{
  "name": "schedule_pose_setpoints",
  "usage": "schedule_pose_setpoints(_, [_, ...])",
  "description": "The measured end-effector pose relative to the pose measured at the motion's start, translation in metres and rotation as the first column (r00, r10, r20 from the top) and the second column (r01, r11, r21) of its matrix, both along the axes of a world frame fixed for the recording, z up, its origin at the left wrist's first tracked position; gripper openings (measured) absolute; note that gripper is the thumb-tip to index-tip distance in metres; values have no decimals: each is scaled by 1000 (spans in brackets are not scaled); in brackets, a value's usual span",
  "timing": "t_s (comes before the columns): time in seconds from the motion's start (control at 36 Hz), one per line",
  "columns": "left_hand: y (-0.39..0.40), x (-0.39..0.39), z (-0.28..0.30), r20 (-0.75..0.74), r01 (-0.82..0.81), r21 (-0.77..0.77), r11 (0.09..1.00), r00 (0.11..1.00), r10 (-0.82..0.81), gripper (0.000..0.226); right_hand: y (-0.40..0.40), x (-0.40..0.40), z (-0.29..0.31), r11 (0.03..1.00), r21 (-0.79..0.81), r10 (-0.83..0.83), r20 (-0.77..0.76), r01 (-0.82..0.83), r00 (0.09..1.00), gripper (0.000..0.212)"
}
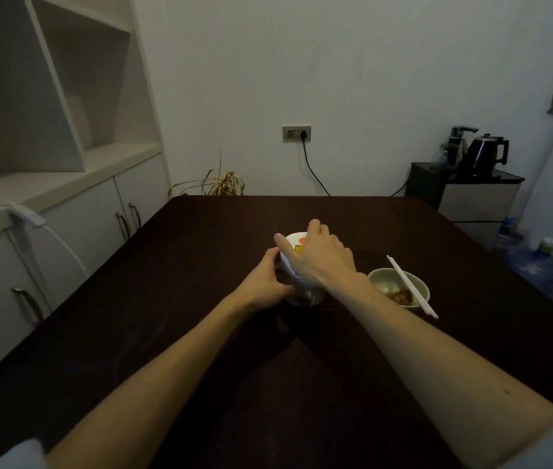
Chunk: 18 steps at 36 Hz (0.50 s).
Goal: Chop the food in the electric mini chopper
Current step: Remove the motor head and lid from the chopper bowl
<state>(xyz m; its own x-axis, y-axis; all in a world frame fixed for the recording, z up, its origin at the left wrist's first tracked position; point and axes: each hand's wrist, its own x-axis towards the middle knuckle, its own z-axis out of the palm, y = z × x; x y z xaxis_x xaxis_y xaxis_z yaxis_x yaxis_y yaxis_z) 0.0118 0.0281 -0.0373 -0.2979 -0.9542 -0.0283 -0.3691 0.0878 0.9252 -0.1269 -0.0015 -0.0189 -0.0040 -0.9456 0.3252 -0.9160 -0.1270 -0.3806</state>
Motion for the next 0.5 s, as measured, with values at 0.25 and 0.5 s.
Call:
schedule_pose_setpoints(0.25, [2, -29, -12, -87, -43, -64, 997, 996, 38, 104, 0, -4, -7, 999, -39, 22, -11, -22, 1000, 99])
schedule_pose_setpoints(0.5, [0, -43, -29, -146, -302, -170, 938, 949, 279, 91, -5, -6, -13, 998, -53, 33, -26, -34, 999, 89])
